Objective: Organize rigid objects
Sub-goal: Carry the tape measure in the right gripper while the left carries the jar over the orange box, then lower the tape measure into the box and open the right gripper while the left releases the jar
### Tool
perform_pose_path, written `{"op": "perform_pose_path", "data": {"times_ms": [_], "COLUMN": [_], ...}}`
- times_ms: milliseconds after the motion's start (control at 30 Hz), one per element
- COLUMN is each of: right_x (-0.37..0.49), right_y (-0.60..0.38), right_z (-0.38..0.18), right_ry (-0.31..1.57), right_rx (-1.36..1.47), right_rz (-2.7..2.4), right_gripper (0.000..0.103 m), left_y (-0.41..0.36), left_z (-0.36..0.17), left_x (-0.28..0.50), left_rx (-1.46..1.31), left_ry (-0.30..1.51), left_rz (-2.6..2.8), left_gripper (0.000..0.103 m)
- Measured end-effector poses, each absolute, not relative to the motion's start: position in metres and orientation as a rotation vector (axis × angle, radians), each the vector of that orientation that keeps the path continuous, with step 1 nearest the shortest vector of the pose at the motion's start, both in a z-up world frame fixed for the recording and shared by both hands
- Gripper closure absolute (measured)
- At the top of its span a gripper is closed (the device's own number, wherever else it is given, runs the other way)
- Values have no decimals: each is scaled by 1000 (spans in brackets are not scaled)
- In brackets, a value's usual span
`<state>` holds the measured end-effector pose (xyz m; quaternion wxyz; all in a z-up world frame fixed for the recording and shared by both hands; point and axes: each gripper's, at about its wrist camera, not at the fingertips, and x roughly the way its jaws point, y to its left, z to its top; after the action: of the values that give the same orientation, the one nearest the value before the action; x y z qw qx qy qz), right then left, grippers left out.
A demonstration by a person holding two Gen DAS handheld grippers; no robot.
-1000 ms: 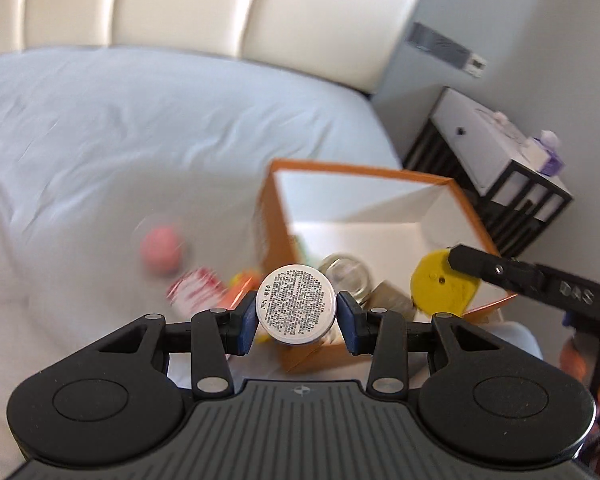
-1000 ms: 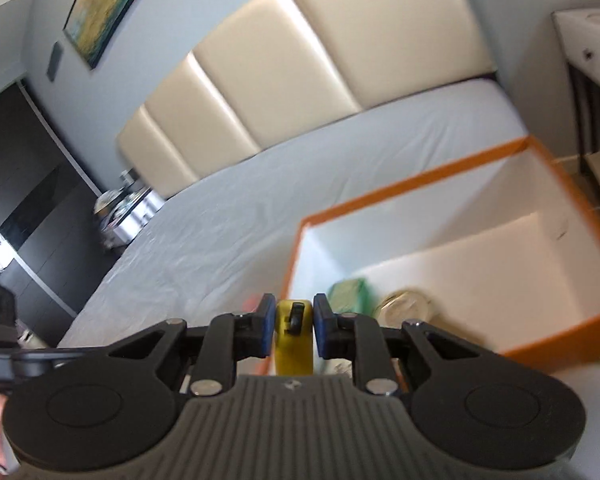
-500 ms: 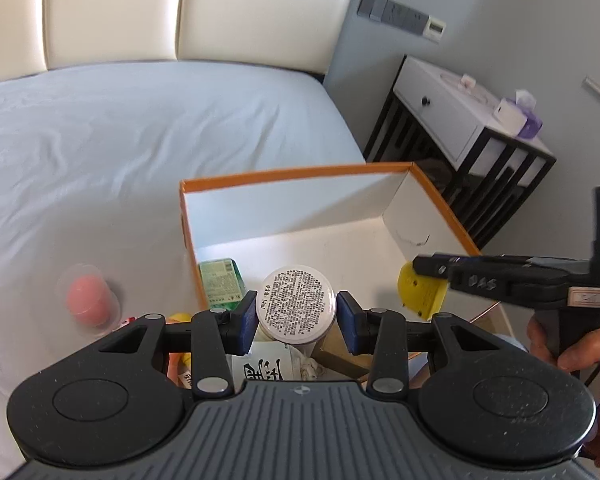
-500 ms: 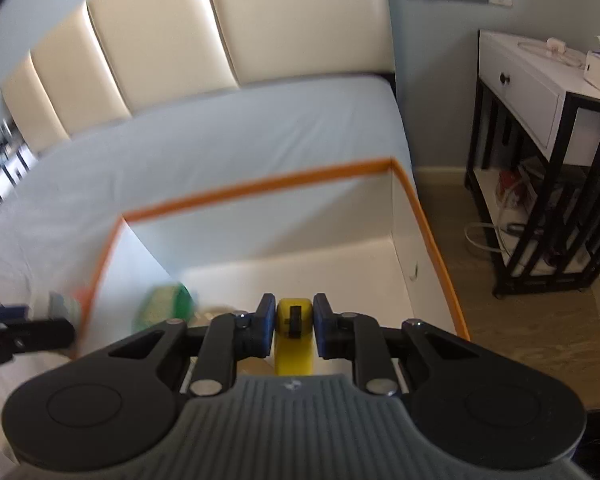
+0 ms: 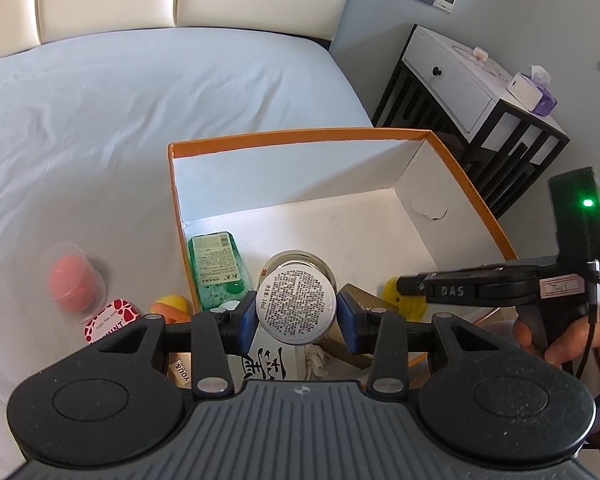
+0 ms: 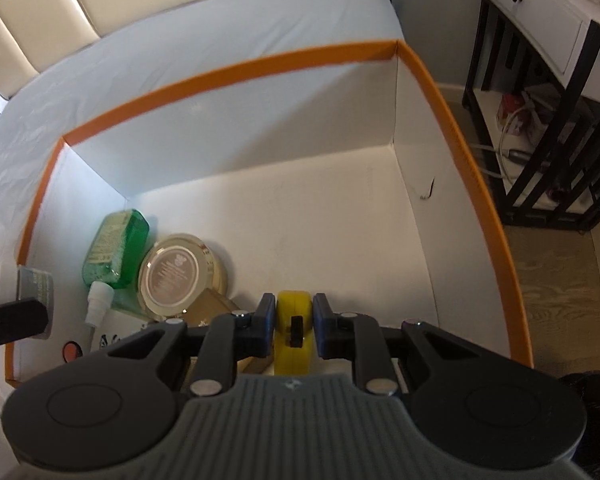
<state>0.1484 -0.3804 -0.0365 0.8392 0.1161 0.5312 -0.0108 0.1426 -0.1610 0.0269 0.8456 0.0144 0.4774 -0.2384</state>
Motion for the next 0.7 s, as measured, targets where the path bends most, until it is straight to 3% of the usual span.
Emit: {"op": "perform_pose_path", "data": {"times_ms": [433,700], "right_x": [153,149], "right_y": [-374,-385], "right_z": [-44,-54], "right_ry": [1217,1262], "right_rx": [29,121], "right_rz": [-34,19], "right_gripper": [77,71], "left_y": [-174,-185], "left_z": [17,14], "left_x": [152,154], "left_rx": [24,38], "left_ry": [1046,1061], "left_rz": [-530,-545], "left_gripper": [56,56]}}
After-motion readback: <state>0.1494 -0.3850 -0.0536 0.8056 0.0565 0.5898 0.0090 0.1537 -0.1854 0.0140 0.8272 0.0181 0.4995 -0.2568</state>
